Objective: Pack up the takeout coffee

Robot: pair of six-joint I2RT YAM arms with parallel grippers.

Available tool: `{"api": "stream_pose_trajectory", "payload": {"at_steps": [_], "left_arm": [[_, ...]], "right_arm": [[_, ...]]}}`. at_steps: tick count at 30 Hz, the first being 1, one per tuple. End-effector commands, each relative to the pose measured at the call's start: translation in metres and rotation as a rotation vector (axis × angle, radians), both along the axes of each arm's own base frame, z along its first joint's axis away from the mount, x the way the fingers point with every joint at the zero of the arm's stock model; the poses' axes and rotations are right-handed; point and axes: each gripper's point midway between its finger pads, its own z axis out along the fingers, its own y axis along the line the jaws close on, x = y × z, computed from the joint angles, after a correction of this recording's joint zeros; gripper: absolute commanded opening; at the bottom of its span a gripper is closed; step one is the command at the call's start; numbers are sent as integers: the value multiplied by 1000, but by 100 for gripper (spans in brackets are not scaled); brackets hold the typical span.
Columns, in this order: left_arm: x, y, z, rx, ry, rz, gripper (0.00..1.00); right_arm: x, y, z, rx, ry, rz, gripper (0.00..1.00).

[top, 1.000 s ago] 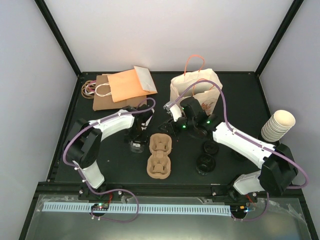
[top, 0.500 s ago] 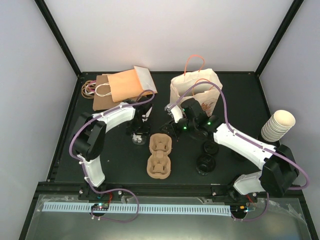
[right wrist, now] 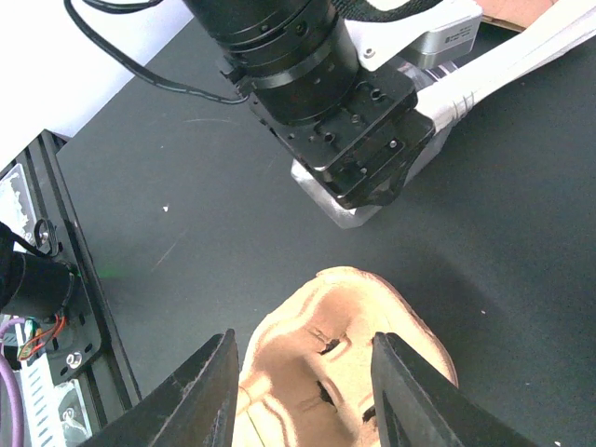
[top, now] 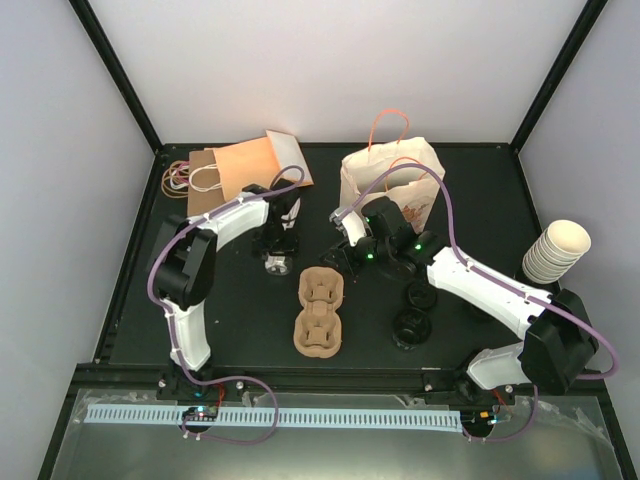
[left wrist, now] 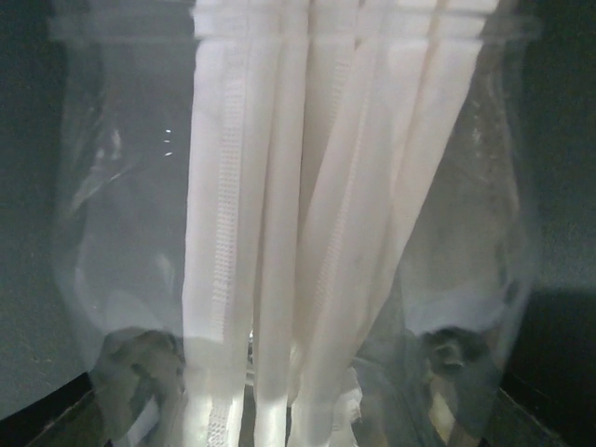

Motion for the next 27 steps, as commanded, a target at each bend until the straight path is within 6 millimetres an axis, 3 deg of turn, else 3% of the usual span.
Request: {"api": "stream_pose_trajectory", "payload": {"at_steps": [1, 17, 27], "left_arm": [[25, 3, -25, 25, -37, -13, 51], [14, 2, -18, -30, -132, -190, 50], [17, 1, -18, -23, -130, -185, 49]], "right_arm": [[0, -3, 7, 11, -28, -4, 43], [1, 0, 10, 20, -26, 4, 43], [1, -2, 12, 18, -35, 0, 43]]}}
